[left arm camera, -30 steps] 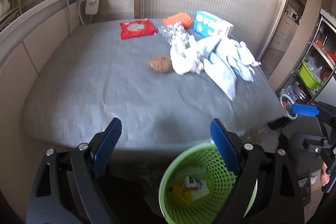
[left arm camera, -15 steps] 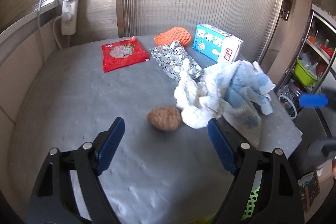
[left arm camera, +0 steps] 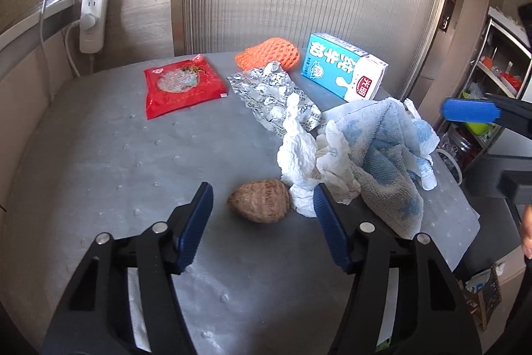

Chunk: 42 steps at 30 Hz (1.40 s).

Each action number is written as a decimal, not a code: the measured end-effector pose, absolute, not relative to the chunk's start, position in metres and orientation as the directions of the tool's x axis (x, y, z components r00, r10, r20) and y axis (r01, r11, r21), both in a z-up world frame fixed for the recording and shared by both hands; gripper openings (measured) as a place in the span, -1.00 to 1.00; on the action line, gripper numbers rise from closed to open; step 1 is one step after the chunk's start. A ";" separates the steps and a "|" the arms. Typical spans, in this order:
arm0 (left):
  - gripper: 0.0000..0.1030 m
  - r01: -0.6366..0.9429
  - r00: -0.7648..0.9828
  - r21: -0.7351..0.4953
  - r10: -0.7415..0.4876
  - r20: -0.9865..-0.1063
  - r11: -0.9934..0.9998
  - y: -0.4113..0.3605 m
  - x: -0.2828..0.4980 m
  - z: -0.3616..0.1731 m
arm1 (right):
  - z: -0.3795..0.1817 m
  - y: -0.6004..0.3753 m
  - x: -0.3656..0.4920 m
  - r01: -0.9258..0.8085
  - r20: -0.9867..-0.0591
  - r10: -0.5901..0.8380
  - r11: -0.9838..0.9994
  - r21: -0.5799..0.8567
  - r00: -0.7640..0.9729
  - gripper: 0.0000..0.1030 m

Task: Collect trash
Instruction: 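Grasp the brown walnut with the left gripper while the right gripper grasps white tissue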

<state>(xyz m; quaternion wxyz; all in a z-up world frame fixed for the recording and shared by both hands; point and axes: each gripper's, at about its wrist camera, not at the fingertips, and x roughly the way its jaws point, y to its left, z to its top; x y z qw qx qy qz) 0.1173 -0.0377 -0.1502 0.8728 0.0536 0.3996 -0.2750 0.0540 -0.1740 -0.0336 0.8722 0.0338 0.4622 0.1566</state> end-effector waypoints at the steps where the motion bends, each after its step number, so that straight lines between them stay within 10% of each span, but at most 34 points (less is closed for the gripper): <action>1: 0.16 0.524 0.526 -0.131 -0.441 -0.727 0.842 -0.038 0.118 -0.151 | -0.035 -0.173 0.058 -0.245 -0.798 0.311 0.946 0.211 0.516 0.82; 15: 0.02 0.524 0.511 -0.172 -0.469 -0.720 0.834 -0.041 0.122 -0.152 | -0.073 -0.139 0.130 -0.245 -0.861 0.382 0.918 0.312 0.337 0.26; 24: -0.08 0.516 0.518 -0.181 -0.473 -0.713 0.837 -0.036 0.116 -0.154 | -0.089 -0.143 0.133 -0.208 -0.861 0.410 0.909 0.361 0.300 -0.64; 42: -0.13 0.493 0.503 -0.184 -0.452 -0.737 0.850 -0.039 0.124 -0.163 | -0.076 -0.157 0.138 -0.199 -0.841 0.395 0.918 0.344 0.370 -0.74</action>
